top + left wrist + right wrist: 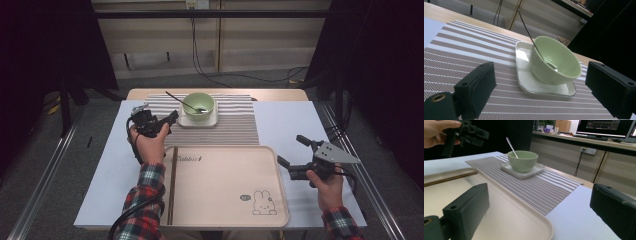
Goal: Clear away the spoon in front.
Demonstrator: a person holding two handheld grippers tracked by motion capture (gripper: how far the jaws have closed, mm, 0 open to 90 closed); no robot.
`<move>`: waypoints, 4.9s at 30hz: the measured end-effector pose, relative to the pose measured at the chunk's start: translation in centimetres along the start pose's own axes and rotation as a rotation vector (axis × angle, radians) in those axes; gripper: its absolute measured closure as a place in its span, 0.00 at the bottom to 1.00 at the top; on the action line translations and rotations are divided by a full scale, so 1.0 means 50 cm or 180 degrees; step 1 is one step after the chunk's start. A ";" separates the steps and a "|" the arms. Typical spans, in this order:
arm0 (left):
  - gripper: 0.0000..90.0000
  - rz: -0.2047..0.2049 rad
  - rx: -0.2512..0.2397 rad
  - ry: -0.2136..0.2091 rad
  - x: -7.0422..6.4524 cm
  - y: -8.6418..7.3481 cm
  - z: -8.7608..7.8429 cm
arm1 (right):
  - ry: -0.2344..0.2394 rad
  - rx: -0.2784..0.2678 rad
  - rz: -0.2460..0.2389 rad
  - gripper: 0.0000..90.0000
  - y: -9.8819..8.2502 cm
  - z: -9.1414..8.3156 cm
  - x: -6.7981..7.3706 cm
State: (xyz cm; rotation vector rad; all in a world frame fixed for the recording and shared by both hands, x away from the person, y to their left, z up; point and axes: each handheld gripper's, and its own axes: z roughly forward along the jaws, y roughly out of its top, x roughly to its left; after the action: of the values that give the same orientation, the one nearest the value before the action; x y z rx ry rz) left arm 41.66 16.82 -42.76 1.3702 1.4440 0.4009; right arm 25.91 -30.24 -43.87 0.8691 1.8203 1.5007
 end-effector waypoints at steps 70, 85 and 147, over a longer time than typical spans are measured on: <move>0.87 -0.0302 -0.0382 0.0084 0.005 0.010 0.218 | -0.0033 0.0051 -0.0089 0.02 -0.002 0.000 -0.003; 0.93 -0.0196 -0.0486 -0.0036 -0.036 0.020 0.224 | 0.0003 0.0057 -0.0072 0.02 -0.003 0.000 -0.004; 1.00 -0.0223 0.0054 -0.1068 -0.071 0.088 0.020 | 0.0044 0.0029 -0.0034 0.02 -0.006 -0.014 0.003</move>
State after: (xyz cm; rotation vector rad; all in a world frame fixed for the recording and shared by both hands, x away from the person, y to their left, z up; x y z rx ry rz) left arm 43.99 14.61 -38.02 1.3244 1.2150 0.1060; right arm 25.24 -30.54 -44.07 0.8541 1.8402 1.4963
